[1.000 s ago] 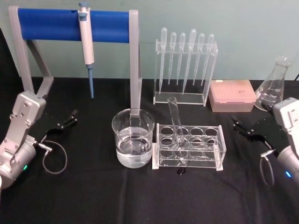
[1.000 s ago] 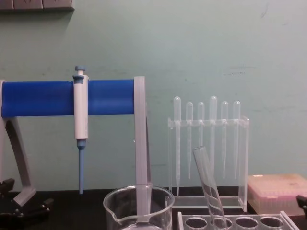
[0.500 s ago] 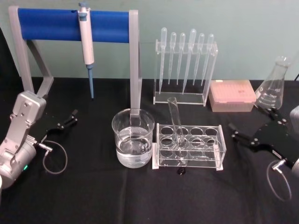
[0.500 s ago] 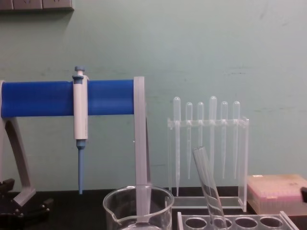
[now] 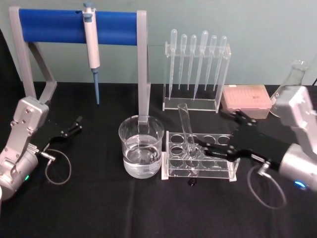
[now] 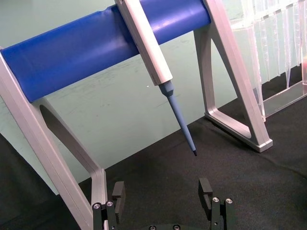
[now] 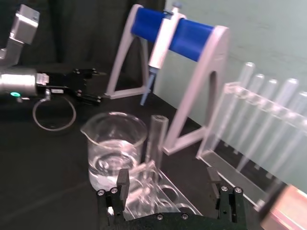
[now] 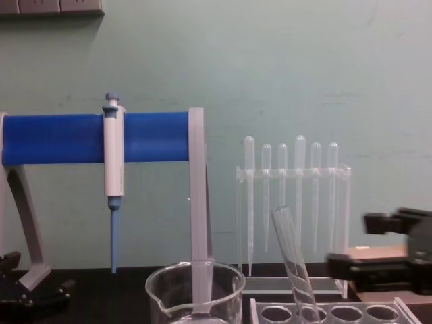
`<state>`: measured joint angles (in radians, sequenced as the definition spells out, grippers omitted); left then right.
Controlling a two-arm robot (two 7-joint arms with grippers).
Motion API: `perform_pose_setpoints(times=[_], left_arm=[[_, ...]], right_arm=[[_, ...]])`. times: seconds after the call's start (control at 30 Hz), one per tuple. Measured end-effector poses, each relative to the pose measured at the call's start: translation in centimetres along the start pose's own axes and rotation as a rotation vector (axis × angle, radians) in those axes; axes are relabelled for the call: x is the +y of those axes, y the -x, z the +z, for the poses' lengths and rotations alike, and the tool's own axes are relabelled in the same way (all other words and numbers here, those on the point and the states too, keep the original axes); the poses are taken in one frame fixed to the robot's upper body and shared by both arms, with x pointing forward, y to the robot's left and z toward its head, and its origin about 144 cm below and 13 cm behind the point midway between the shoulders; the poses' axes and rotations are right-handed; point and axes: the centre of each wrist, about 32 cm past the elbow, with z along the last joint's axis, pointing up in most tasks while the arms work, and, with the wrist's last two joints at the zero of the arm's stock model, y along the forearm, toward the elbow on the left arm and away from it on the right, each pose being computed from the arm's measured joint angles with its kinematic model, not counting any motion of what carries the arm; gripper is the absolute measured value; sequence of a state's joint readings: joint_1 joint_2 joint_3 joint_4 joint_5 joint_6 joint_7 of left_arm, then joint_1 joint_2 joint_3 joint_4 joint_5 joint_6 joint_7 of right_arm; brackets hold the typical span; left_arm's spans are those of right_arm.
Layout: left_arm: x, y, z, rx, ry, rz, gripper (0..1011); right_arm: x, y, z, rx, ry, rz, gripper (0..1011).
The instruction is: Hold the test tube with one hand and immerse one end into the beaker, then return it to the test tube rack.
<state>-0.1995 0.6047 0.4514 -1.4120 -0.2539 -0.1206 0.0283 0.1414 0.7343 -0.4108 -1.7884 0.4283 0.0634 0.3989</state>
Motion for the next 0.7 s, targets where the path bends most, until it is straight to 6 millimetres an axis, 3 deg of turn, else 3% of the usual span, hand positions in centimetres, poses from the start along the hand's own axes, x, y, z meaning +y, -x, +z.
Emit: perform_pose_setpoints(times=[0.43, 0.7], left_arm=[[0.0, 0.0, 0.0, 0.000, 0.000, 0.000, 1000], [0.0, 0.0, 0.0, 0.000, 0.000, 0.000, 1000]], right_arm=[[5.6, -0.3, 0.3, 0.069, 0.038, 0.051, 1002], [7.1, -0.1, 0.1, 0.089, 0.054, 0.052, 967]])
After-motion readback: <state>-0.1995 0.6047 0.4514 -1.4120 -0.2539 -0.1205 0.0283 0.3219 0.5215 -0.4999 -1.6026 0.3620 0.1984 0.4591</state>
